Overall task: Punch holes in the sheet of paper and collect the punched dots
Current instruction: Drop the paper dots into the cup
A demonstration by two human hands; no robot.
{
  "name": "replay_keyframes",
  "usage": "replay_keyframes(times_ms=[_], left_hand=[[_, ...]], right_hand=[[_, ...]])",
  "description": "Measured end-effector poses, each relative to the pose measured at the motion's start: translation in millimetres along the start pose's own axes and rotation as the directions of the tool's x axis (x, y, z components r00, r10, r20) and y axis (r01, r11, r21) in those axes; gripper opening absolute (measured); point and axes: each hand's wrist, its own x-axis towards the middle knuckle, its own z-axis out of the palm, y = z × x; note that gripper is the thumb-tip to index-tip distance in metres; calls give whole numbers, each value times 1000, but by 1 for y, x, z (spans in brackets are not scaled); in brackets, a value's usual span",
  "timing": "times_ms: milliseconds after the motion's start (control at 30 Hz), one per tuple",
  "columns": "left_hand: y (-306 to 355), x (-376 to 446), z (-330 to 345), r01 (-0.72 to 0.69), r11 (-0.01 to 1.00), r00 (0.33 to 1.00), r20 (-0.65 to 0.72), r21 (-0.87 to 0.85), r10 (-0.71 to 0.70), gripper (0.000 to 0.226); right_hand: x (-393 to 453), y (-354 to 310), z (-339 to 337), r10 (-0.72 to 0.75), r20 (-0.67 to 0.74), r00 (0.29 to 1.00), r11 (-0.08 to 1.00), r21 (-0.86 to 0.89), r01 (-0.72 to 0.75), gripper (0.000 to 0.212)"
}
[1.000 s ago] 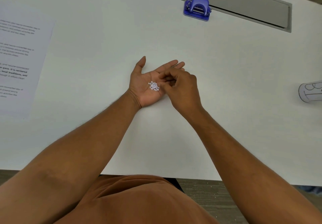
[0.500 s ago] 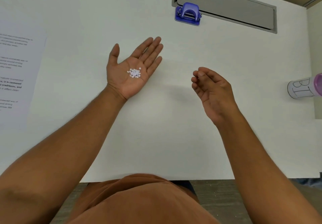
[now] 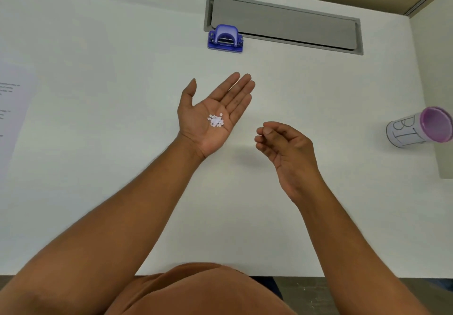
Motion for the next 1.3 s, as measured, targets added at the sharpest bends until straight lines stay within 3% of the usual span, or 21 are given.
replay_keyframes(times_ms=[200,500,667,800,933,1067,1167,1300], left_hand=[[-114,51,55,21,999,999,36,30,-22,77],[-269,148,128,101,978,992,50,184,-112,78],[-333,199,154,124,931,990,21,343,-140,80],[-365,232,160,128,869,989,-1,478,-145,83],[-383,253,162,111,805,992,-13,583,-128,84],[-395,264,166,78,718,995,-10,692,-99,84],[-401,265,169,78,665,994,-8,743,-108,84],[-406,260,170,76,631,994,-5,772,-113,84]], right_hand=[[0,-42,-103,-92,-26,995,995,-37,91,13],[8,-106,-239,-240,-198,950,967,-131,218,13],[25,-124,-295,-312,-325,893,946,-195,260,15],[46,-133,-331,-434,-379,817,872,-405,275,15],[64,-140,-354,-541,-291,789,744,-602,289,14],[77,-146,-365,-662,-108,742,519,-780,350,23],[85,-148,-370,-646,3,764,427,-828,364,34],[93,-141,-371,-663,108,741,266,-891,368,46]])
